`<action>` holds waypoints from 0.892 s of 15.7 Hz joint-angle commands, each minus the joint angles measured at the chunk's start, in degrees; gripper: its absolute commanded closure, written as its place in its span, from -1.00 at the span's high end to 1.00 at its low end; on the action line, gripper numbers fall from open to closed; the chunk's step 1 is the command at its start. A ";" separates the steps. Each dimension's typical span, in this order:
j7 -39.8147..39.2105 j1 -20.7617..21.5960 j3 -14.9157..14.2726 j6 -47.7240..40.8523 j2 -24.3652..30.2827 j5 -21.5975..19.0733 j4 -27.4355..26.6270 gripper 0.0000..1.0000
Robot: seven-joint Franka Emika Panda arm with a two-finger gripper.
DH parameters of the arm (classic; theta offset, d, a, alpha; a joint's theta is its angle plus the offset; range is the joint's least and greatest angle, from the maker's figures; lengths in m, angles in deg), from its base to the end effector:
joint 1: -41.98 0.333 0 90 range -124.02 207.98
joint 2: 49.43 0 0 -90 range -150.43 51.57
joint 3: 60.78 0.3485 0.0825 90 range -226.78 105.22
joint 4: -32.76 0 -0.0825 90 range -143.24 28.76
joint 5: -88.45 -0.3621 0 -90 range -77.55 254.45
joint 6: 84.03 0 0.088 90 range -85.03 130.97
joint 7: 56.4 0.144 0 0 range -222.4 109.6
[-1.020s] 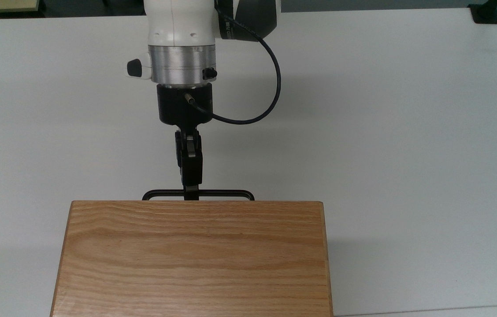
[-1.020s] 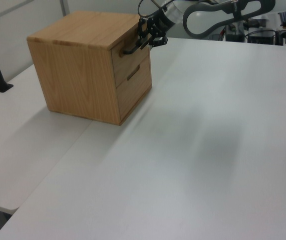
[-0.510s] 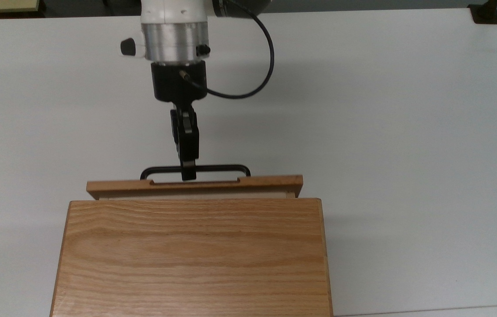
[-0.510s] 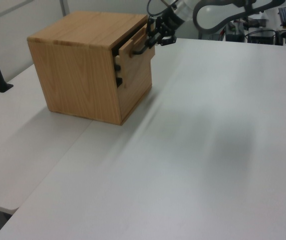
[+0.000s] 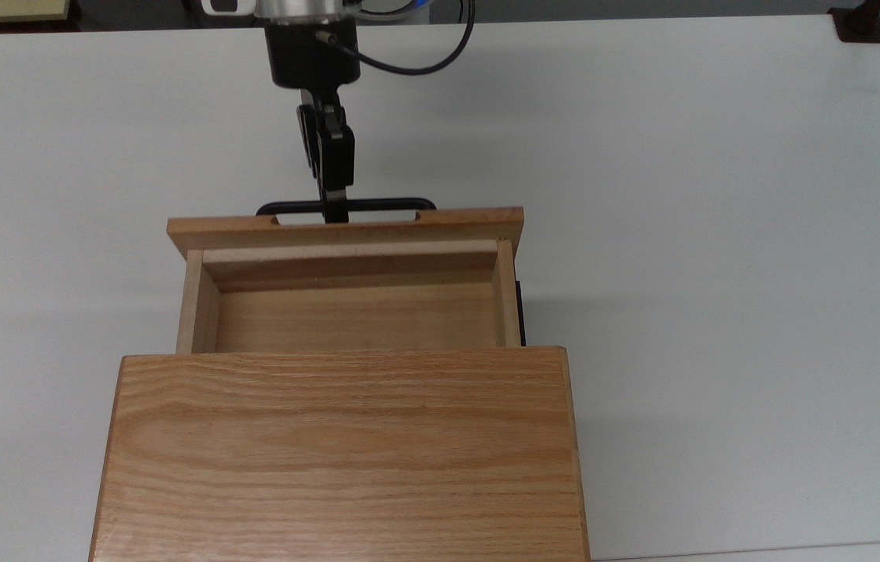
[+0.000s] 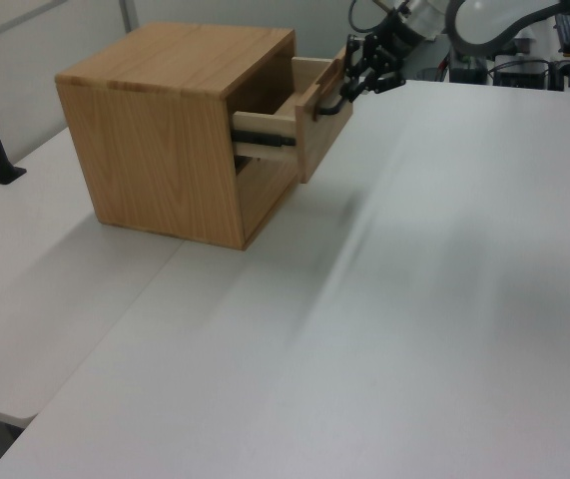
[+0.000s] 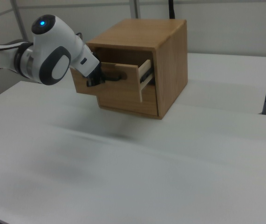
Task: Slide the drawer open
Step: 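Pull the handle straight out, sliding the upper drawer open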
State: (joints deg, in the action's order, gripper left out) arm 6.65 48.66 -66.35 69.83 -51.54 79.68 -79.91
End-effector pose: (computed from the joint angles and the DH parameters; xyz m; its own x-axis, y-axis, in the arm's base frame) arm 0.6175 0.0104 0.5450 0.3111 -0.9366 0.1614 -0.7104 -0.3420 -0.6151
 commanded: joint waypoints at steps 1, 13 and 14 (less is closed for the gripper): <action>-10.56 -1.05 1.44 -4.87 6.76 -2.47 -4.93 -1.00; -19.63 -2.37 1.27 -26.85 12.39 -8.55 -3.88 0.81; -20.50 -2.55 1.27 -28.95 12.39 -8.02 -2.83 0.96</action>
State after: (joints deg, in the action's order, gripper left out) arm -10.59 46.06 -65.21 45.03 -40.55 72.31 -83.50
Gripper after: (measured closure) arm 0.463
